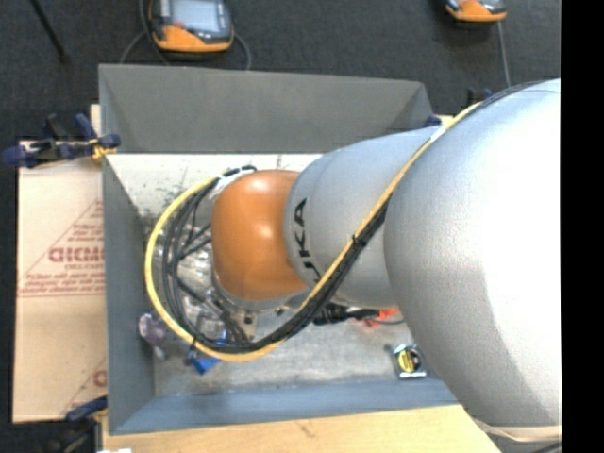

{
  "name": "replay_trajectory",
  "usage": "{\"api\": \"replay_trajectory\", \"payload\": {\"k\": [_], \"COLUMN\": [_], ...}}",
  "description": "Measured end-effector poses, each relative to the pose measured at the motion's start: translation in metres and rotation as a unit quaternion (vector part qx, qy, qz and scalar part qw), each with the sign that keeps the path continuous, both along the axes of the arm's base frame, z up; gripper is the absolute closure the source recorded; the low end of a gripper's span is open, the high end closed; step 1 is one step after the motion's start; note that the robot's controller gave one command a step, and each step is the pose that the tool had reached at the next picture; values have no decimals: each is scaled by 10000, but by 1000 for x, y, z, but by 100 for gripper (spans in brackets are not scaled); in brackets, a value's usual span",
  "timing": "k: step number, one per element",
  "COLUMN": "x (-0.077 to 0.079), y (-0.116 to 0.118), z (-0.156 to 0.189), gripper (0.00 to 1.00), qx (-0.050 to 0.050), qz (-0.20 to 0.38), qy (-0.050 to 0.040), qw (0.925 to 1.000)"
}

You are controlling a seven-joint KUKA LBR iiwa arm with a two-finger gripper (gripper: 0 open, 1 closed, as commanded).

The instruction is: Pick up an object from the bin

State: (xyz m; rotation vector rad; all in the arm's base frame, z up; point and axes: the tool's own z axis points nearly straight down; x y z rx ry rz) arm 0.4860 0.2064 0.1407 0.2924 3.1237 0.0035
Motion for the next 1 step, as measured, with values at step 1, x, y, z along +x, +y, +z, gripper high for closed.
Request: {"api": "replay_trajectory", "payload": {"k": [1], "x": [-4], "y": [1], "z": [7], "gripper": [100], "qx": [-3], "qz": [82], "qy": [-12], "qw": [10000]}}
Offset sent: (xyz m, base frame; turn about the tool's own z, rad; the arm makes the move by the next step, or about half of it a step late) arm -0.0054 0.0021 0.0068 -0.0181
